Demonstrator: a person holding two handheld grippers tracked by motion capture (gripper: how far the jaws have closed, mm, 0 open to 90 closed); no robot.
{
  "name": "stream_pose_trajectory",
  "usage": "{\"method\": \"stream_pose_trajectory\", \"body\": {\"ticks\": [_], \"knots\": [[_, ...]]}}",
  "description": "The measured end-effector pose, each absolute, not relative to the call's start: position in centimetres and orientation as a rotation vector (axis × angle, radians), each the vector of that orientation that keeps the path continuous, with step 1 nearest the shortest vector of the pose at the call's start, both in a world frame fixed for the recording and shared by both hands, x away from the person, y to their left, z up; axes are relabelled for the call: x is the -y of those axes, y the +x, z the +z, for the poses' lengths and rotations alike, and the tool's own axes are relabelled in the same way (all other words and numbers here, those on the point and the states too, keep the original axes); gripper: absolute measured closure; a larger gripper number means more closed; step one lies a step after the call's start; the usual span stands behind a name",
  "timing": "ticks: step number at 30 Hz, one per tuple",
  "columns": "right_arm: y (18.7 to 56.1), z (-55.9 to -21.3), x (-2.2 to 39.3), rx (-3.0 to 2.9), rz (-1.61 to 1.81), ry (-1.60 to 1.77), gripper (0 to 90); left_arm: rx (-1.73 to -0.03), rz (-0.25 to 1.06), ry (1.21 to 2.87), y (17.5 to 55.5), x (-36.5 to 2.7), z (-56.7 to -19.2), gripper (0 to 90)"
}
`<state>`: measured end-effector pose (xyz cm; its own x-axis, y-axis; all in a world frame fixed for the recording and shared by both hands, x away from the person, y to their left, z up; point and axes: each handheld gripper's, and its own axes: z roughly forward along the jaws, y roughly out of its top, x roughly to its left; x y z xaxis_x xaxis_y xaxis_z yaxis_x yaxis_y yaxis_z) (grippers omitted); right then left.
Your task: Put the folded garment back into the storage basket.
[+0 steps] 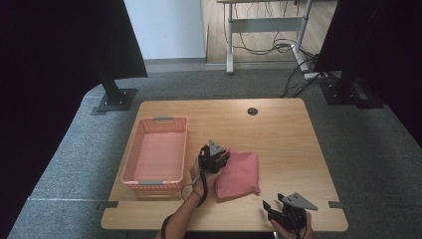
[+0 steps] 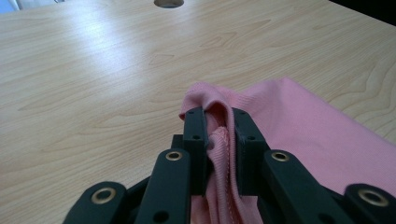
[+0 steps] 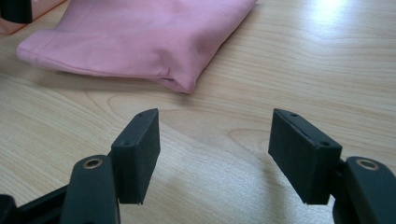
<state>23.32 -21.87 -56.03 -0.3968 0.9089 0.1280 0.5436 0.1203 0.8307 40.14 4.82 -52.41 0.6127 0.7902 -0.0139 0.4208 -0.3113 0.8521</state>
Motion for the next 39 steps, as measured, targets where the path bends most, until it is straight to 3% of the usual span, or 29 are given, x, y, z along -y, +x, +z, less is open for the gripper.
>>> {"method": "stream_pose_trajectory", "body": {"ticks": [39], "knots": [[25.6,-55.6,19.8,-2.056,1.177,1.334,34.3,-0.943,0.540,1.932,39.3,-4.4,-51.5,78.0]]}}
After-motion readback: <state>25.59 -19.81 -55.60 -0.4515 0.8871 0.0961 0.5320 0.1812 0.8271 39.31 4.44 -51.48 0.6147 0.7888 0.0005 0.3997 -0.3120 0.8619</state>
